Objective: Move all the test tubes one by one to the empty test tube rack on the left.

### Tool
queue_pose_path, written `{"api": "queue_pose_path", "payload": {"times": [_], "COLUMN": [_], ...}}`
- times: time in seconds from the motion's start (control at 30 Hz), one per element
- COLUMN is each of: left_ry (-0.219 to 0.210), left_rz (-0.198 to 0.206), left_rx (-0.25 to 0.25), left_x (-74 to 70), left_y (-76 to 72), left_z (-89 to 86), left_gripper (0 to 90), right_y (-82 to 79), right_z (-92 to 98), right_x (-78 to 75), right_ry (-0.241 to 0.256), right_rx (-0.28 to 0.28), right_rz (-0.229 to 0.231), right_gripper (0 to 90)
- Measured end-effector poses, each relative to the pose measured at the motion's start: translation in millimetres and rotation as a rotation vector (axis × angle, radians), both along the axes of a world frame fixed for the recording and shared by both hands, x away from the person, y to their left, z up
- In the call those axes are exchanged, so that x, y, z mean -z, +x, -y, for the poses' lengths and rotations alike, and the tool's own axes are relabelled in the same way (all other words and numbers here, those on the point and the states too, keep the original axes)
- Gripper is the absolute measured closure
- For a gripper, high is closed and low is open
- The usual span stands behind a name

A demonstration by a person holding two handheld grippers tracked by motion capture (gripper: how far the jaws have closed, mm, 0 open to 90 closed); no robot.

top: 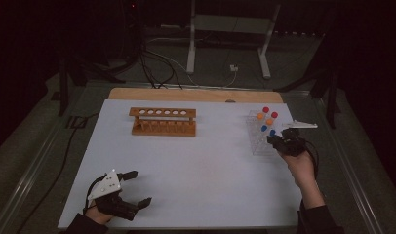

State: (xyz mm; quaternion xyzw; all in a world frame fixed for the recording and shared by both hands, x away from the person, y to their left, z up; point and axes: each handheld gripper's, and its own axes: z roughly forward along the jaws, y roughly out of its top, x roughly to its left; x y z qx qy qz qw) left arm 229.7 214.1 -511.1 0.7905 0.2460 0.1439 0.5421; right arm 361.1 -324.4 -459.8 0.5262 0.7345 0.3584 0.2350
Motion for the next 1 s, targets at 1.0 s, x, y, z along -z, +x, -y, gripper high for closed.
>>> {"api": "queue_pose_path", "payload": {"times": [1.0], "left_ry": [-0.002], "left_rz": [-0.037], "left_rx": [0.027], "left_x": [-4.8], "left_y": [-0.2], "left_z": [8.2], "left_gripper": [0.4], "right_y": [-46.0], "right_z": [-25.0], "right_x": [-60.8], "right_ry": [-0.006], "right_rx": [-0.114], "right_rz": [0.229], "right_gripper": [76.4]}}
